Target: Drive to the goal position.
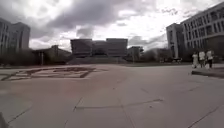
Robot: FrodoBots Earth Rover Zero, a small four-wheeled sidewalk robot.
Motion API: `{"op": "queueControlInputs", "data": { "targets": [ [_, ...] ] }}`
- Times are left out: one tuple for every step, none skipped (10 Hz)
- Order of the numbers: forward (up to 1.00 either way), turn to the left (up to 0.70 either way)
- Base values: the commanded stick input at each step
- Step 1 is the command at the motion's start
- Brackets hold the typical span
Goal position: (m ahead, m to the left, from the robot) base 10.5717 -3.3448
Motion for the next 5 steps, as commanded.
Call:
{"op": "queueControlInputs", "data": {
  "targets": [
    [0.5, 0.01],
    [0.5, 0.01],
    [0.5, 0.01],
    [0.5, 0.01],
    [0.5, 0.01]
  ]
}}
